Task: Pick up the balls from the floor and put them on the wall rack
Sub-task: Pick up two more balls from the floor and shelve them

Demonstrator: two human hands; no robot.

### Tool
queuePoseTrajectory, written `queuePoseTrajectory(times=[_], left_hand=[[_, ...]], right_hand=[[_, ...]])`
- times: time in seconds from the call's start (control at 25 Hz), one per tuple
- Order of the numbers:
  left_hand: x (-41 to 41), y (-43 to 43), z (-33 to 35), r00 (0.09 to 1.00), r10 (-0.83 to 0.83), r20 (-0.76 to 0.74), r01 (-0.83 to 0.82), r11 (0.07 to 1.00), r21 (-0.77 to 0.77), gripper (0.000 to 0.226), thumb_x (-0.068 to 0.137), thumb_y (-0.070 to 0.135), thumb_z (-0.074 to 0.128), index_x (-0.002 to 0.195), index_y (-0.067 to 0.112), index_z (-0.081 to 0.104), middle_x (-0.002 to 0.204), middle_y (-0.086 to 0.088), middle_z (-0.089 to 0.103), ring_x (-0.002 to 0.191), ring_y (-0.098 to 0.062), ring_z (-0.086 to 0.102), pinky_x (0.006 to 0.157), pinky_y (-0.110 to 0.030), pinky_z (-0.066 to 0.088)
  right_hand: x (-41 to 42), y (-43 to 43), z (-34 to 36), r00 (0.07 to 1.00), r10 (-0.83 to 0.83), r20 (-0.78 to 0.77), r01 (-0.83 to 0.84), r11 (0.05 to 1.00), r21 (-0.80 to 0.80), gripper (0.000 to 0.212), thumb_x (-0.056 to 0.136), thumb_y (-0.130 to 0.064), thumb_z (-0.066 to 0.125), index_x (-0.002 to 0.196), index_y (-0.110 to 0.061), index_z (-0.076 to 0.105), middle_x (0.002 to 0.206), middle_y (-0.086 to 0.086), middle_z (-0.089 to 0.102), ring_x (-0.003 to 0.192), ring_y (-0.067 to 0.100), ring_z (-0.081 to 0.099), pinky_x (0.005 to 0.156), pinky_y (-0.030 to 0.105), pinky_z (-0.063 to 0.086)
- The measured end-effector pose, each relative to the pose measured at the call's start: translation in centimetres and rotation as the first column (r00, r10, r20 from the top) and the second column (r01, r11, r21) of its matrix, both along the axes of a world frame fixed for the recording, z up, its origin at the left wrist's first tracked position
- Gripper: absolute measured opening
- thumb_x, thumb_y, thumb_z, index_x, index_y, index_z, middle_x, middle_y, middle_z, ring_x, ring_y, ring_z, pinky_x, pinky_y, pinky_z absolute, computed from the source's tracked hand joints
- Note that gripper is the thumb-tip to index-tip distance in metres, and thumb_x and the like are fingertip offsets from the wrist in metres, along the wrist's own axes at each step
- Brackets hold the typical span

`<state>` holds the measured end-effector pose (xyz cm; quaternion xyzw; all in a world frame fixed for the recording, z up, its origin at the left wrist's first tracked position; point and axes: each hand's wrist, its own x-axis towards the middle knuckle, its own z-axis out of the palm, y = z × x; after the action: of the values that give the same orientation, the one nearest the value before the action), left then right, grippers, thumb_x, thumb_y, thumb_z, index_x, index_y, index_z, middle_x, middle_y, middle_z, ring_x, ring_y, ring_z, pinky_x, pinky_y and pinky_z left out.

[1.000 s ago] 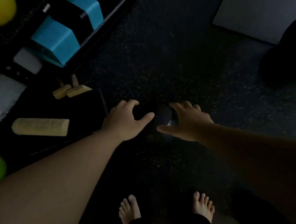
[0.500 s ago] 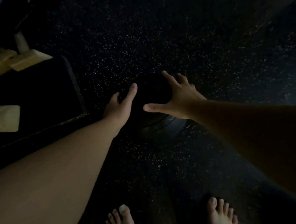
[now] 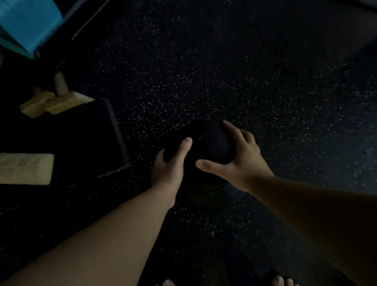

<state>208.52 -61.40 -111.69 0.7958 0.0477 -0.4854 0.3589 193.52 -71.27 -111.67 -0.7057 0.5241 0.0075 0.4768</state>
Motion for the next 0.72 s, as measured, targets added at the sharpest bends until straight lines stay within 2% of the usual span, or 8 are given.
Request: queuePoseTrajectory(times=[0.12, 0.2, 0.4, 0.56, 0.64, 0.72], left_hand=[[1.3, 0.2, 6.5, 0.997, 0.022, 0.075, -0.018, 0.999, -0.05, 0.136, 0.042, 0.101, 0.061, 0.162, 0.041, 0.036, 0.168, -0.001, 0.04, 0.148, -0.031, 0.044, 0.099, -0.047, 0.042], [3.1, 0.1, 13.2, 0.99, 0.039, 0.139, -0.028, 0.996, -0.083, 0.134, 0.042, 0.102, 0.059, 0.16, 0.043, 0.038, 0.167, -0.002, 0.042, 0.147, -0.032, 0.045, 0.095, -0.043, 0.039], [8.9, 0.2, 34.5, 0.941, 0.185, 0.285, -0.13, 0.971, -0.202, 0.132, 0.041, 0.102, 0.06, 0.158, 0.044, 0.043, 0.165, -0.003, 0.046, 0.144, -0.034, 0.049, 0.095, -0.045, 0.044], [13.7, 2.5, 54.0, 0.834, 0.356, 0.423, -0.195, 0.905, -0.377, 0.124, 0.044, 0.1, 0.063, 0.151, 0.038, 0.056, 0.154, -0.003, 0.06, 0.137, -0.032, 0.058, 0.111, -0.051, 0.05], [15.7, 4.8, 63.5, 0.772, 0.44, 0.459, -0.205, 0.856, -0.475, 0.119, 0.045, 0.098, 0.066, 0.146, 0.035, 0.061, 0.145, -0.003, 0.067, 0.129, -0.029, 0.065, 0.108, -0.048, 0.053], [17.1, 8.0, 72.9, 0.705, 0.52, 0.482, -0.211, 0.802, -0.558, 0.114, 0.046, 0.094, 0.069, 0.142, 0.032, 0.065, 0.136, 0.0, 0.071, 0.117, -0.023, 0.07, 0.098, -0.038, 0.057]], right_hand=[[1.5, -0.7, 6.6, 0.996, 0.032, 0.084, -0.03, 0.999, -0.017, 0.129, 0.042, -0.098, 0.071, 0.152, -0.06, 0.015, 0.16, -0.007, 0.023, 0.146, 0.027, 0.031, 0.108, 0.058, 0.046], [3.3, -1.2, 13.1, 0.988, 0.051, 0.146, -0.044, 0.998, -0.049, 0.128, 0.043, -0.097, 0.073, 0.151, -0.061, 0.014, 0.16, -0.008, 0.023, 0.145, 0.027, 0.032, 0.107, 0.058, 0.047], [10.3, -2.2, 34.3, 0.947, 0.152, 0.282, -0.112, 0.982, -0.155, 0.124, 0.046, -0.096, 0.072, 0.151, -0.062, 0.014, 0.161, -0.006, 0.021, 0.147, 0.029, 0.027, 0.108, 0.06, 0.045], [16.5, -1.4, 54.2, 0.862, 0.305, 0.404, -0.172, 0.927, -0.333, 0.126, 0.048, -0.095, 0.07, 0.155, -0.056, 0.017, 0.161, -0.002, 0.023, 0.147, 0.03, 0.024, 0.112, 0.059, 0.04], [19.2, 0.2, 63.7, 0.809, 0.369, 0.459, -0.174, 0.894, -0.412, 0.126, 0.047, -0.093, 0.07, 0.156, -0.054, 0.019, 0.161, 0.0, 0.025, 0.148, 0.03, 0.024, 0.114, 0.056, 0.037], [21.5, 2.8, 73.0, 0.74, 0.441, 0.507, -0.187, 0.86, -0.474, 0.127, 0.046, -0.094, 0.07, 0.157, -0.052, 0.021, 0.16, 0.002, 0.028, 0.147, 0.03, 0.026, 0.115, 0.055, 0.037]])
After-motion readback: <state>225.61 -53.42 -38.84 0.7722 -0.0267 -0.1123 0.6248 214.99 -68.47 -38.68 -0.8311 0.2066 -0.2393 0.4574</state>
